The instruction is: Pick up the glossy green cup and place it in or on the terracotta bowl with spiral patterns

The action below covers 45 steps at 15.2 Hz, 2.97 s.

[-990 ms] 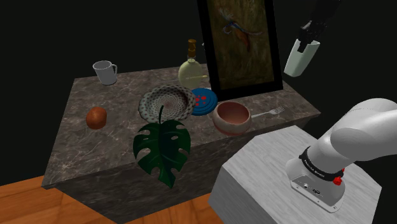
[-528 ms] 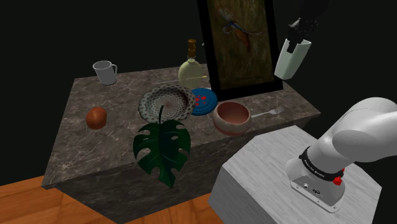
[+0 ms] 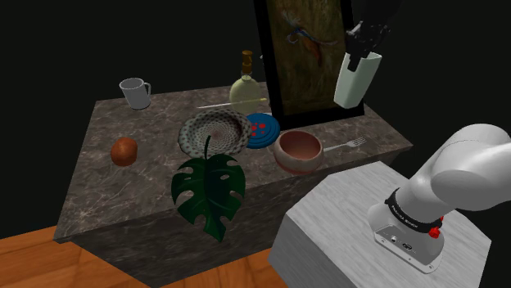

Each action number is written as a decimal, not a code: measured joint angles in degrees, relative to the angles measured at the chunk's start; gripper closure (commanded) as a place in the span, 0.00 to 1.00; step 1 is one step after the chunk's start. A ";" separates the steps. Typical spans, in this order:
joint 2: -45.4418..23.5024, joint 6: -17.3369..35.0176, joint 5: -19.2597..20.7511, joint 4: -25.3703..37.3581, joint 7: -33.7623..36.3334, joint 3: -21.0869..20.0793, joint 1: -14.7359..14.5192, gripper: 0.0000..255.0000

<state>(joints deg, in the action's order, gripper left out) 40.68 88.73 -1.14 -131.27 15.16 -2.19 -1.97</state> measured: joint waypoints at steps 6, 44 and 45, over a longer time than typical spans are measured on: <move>-3.43 -0.89 -4.38 4.63 8.09 -6.99 -2.35 1.00; -7.84 17.91 -8.83 -9.16 14.44 -14.97 -4.64 0.00; -7.84 17.91 -8.83 -9.16 14.44 -14.97 -4.64 0.00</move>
<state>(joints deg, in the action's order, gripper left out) 32.84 106.64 -9.96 -140.43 29.60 -17.16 -6.61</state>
